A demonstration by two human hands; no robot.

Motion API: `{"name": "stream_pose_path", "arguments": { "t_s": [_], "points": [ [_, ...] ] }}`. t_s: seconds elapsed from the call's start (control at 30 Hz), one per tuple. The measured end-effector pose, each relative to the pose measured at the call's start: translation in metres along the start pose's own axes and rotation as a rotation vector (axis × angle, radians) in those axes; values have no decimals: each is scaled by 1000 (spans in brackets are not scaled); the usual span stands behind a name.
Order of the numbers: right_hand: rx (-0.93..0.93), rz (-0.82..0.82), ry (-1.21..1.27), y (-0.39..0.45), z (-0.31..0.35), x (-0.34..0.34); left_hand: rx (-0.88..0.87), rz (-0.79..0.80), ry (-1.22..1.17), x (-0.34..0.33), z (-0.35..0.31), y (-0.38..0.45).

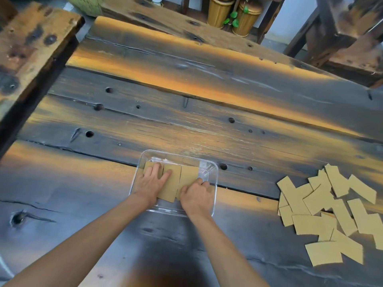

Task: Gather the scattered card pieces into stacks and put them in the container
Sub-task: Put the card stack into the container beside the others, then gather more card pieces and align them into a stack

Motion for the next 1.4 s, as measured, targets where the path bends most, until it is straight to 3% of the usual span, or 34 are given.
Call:
{"name": "stream_pose_path", "arguments": {
  "t_s": [0.1,0.37,0.63,0.97,1.2,1.4],
  "points": [
    [-11,19,41,-2,0,0,-17,-1,-24,-1,2,-2],
    [-39,255,55,-11,12,4,-31,-4,-95,3,4,-3],
    [-46,168,-8,-8,24,-4,-15,-16,-130,1,11,-5],
    [-6,180,40,-9,21,3,-8,-39,-140,1,10,-1],
    [38,201,127,-16,15,22,-19,68,-203,31,-3,-5],
    [166,12,306,-24,-12,62,-31,169,-146,90,-43,11]
  ]
}}
Point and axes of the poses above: each hand's wrist, its own y-axis towards the middle knuckle, its own x-axis out of the back of the hand, z = x × y, the point moved 1 cm from there along y, towards the middle knuckle, and after that the axes turned 6 degrees about -z, right-handed, at the moved point
